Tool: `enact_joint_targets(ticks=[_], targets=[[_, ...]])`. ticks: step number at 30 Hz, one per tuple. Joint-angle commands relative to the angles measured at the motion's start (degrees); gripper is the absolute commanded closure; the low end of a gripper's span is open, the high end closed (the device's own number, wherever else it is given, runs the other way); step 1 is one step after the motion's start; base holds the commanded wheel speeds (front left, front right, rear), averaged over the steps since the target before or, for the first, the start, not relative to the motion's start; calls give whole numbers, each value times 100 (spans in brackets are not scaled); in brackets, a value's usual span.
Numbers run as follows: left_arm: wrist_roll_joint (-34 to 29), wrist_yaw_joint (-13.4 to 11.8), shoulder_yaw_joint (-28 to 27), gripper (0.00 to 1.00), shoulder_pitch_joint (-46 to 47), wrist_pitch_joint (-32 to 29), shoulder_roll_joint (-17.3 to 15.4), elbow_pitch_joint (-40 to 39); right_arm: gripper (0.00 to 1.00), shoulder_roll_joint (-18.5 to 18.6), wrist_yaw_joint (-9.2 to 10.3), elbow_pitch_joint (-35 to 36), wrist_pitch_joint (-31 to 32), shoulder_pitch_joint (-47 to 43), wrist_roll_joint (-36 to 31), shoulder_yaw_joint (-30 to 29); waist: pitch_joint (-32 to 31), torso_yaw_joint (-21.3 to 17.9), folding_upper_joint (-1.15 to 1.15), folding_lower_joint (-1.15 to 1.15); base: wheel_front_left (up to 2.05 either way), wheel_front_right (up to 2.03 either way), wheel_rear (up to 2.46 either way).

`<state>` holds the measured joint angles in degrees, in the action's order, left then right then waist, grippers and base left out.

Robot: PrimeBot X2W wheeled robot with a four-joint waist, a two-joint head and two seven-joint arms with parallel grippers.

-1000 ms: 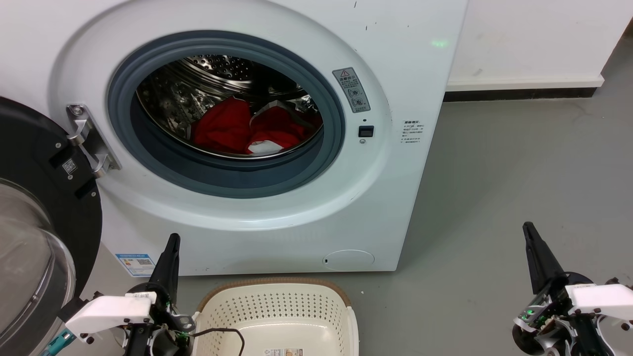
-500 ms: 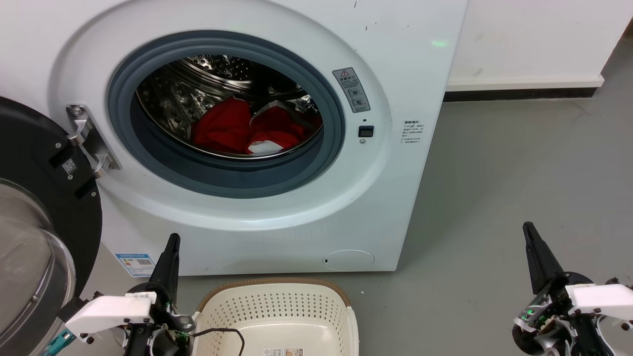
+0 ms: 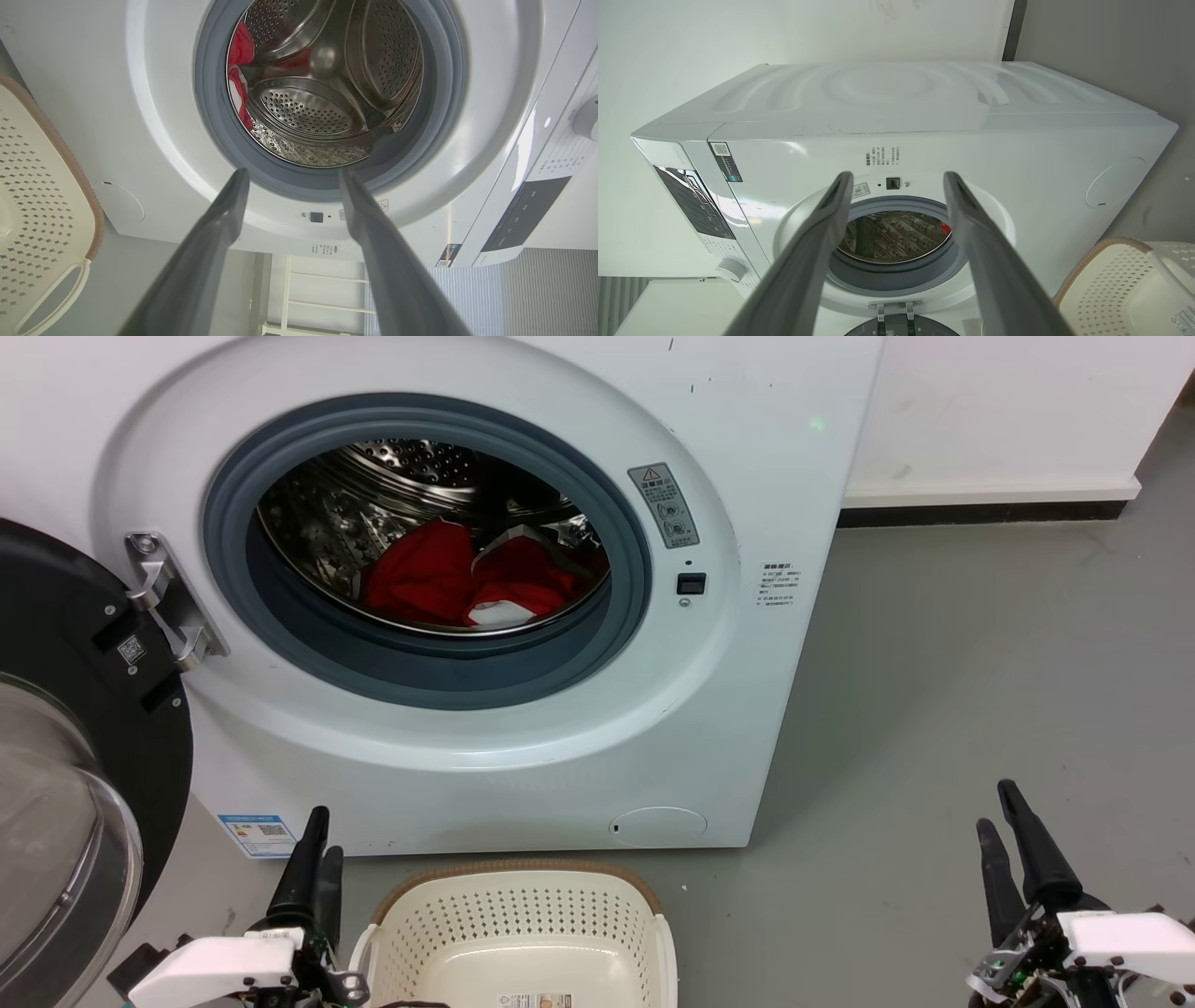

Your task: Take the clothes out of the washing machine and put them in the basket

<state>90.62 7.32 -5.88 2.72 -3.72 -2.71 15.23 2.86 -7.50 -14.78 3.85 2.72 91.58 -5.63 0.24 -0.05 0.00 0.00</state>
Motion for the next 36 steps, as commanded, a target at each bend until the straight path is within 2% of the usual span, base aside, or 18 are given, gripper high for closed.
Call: enact_joint_targets(ticks=[1, 8, 14, 18, 23, 36], targets=[[-119, 3, -41, 0, 58, 69, -10, -98, 0, 6, 0, 147, -64, 23, -46, -9, 0, -2, 0, 0, 0, 0, 0], [-568, 4, -346, 0, 57, 251, -11, -45, 0, 6, 0, 185, -249, -37, -336, -99, -2, -10, 0, 0, 0, 0, 0], [-938, -2, -495, 0, 48, 395, -13, -28, 0, 8, 0, 128, -393, -9, -1106, -321, -6, -16, 0, 0, 0, 0, 0], [-1442, -10, -688, 0, 32, 485, -13, -201, 0, 8, 0, 230, -485, -14, -1689, -372, -4, -16, 0, 0, 0, 0, 0], [-2092, -256, -901, 0, 50, 595, -15, -617, 0, 9, 0, 402, -597, -15, -2494, -491, 5, -15, 0, 0, 0, 0, 0], [-3507, -961, -569, 0, -77, 854, -17, -1754, 0, 9, 1, 1565, -857, -17, -4737, -364, 27, -33, 0, 0, 0, 0, 0]])
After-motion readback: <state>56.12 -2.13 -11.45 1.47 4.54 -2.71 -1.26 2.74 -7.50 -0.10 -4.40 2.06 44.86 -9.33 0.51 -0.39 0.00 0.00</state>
